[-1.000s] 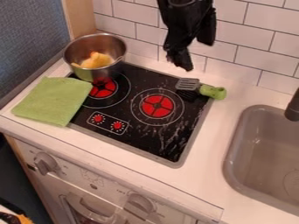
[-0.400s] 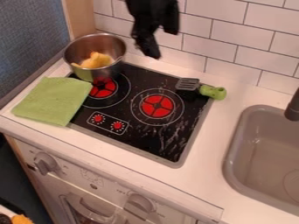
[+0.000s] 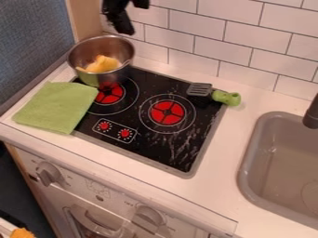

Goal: Move yellow plush to the bottom of right burner

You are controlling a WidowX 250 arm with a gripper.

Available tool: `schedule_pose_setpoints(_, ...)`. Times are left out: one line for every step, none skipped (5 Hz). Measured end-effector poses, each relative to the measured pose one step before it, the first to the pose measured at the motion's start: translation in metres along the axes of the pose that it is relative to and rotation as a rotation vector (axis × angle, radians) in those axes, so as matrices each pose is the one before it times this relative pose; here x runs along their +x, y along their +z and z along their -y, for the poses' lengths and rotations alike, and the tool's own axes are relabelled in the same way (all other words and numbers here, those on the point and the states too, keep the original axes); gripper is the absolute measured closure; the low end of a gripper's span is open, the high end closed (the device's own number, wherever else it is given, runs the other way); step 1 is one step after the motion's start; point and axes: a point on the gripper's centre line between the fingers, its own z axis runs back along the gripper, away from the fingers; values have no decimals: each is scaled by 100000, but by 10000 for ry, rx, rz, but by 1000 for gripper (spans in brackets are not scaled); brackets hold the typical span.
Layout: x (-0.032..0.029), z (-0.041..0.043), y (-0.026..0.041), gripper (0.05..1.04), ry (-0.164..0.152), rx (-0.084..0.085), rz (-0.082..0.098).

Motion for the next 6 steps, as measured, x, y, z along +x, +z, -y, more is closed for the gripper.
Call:
schedule_pose_setpoints(2407,164,-582,85,330,126,372)
schedule_pose_setpoints(1995,-1015,-1072,85,398,415,387)
schedule_pose_setpoints(263,-397,-795,85,170,214,92)
schedule_pose_setpoints(-117,-1120,-862,85,186,343,47)
schedule_pose_setpoints(-174,-1107,-2329,85,57,720,-2)
schedule_pose_setpoints(-683,327,-864,85,-98,129,58)
